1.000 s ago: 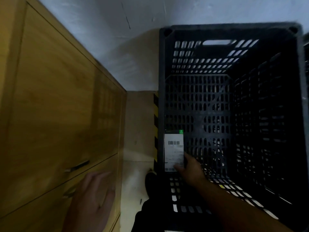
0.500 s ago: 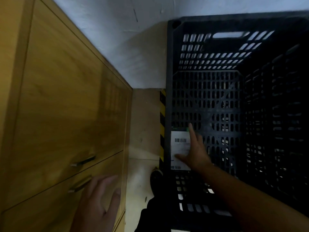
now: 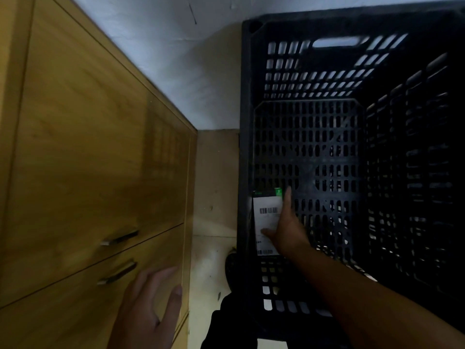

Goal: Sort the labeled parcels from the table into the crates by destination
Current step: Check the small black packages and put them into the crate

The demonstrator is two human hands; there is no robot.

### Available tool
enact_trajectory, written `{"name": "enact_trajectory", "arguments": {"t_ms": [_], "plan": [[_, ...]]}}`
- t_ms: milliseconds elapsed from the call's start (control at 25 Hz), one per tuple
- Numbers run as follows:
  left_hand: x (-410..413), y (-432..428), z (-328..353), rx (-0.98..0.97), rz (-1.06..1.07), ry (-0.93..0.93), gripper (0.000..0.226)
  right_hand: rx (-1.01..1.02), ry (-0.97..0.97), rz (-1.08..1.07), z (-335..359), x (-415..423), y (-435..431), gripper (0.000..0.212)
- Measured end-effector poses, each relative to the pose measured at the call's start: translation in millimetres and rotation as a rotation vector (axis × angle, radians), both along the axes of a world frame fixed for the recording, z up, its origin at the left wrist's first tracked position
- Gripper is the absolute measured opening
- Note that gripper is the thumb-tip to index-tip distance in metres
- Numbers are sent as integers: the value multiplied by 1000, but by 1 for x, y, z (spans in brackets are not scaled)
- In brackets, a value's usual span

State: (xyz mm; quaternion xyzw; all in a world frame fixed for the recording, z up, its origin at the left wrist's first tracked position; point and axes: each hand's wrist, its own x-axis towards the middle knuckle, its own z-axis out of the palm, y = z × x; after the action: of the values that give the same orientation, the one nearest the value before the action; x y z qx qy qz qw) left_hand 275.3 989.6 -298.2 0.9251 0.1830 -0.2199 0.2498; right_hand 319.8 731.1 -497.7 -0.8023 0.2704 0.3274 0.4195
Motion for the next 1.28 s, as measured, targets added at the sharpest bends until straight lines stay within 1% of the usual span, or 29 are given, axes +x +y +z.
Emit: {"name": "enact_trajectory", "arguments": {"t_ms": [80, 200, 280, 400, 480, 560, 640, 720, 800, 880, 960, 1040, 1280], "plan": [[3, -5, 4, -39, -41, 16, 29, 62, 24, -78, 4, -7, 0, 133], [4, -6, 20, -42, -82, 7, 26, 61, 18, -57, 29, -16, -14, 121], [5, -14, 42, -65, -117, -11, 24, 11, -11, -28, 69, -25, -29, 111], [15, -42, 90, -96, -204, -79, 29, -92, -94, 18, 154, -37, -54, 96], [23, -68, 128, -142, -336, -128, 32, -177, -198, 54, 225, -48, -72, 89], [31, -99, 167, -173, -534, -143, 27, -274, -324, 91, 297, -60, -90, 83], [37, -132, 204, -196, -737, -183, 27, -415, -447, 131, 365, -75, -108, 77], [37, -170, 236, -242, -922, -276, 32, -558, -519, 150, 430, -98, -126, 73], [30, -206, 264, -258, -1059, -355, 37, -685, -572, 117, 483, -125, -142, 68], [18, -241, 287, -265, -1184, -443, 40, -786, -625, 18, 522, -157, -155, 61], [5, -274, 306, -285, -1277, -522, 41, -847, -632, -61, 547, -186, -168, 57], [-10, -307, 320, -335, -1338, -579, 40, -891, -588, -138, 562, -214, -183, 55], [-79, -402, 341, -420, -1542, -638, 41, -981, -492, -373, 580, -310, -235, 51]]}}
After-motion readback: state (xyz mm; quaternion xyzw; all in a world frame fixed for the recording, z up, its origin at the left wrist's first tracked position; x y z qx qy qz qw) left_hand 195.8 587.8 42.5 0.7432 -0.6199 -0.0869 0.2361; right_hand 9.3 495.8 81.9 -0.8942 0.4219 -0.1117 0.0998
